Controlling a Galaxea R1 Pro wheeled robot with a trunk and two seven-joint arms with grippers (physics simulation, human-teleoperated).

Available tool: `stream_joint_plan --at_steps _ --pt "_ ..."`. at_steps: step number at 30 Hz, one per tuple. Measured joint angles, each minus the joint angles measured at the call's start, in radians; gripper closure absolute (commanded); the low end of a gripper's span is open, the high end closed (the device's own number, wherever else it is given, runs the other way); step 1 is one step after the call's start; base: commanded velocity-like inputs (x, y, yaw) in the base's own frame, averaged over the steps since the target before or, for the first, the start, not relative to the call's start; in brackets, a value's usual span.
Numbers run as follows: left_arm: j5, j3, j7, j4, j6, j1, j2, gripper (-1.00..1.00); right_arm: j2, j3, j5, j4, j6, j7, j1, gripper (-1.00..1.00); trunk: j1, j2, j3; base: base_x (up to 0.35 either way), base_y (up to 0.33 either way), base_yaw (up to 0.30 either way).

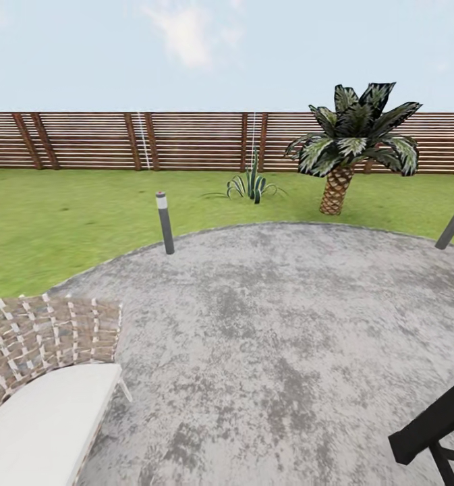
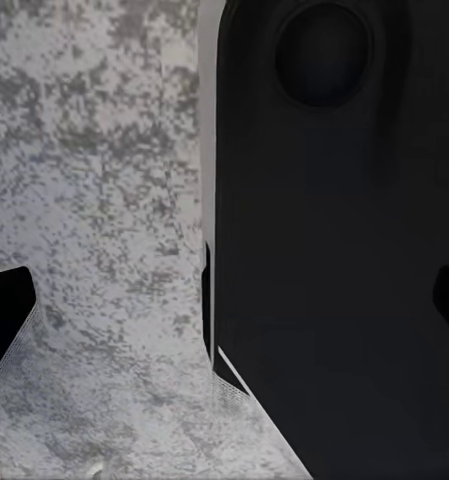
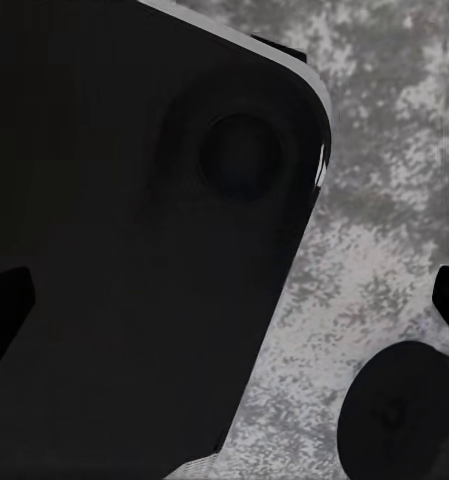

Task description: Take the three Easter eggs out of the wicker basket on the lawn in the garden, then place them on the lawn next to a single tree (choose any tree) so that all three eggs are next to the same tree and none are left in the basket.

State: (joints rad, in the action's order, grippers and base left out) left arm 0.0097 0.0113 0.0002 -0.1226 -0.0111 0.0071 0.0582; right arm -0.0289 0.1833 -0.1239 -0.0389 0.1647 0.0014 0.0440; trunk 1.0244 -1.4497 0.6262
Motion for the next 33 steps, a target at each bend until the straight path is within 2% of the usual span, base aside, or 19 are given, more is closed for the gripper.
stream_joint_plan --at_steps 33 --pt "0.000 0.000 0.000 0.000 0.000 0.000 -0.001 -1.00 0.000 0.000 0.000 0.000 0.000 0.000 0.000 -1.00 0.000 0.000 0.000 0.329 0.000 0.000"
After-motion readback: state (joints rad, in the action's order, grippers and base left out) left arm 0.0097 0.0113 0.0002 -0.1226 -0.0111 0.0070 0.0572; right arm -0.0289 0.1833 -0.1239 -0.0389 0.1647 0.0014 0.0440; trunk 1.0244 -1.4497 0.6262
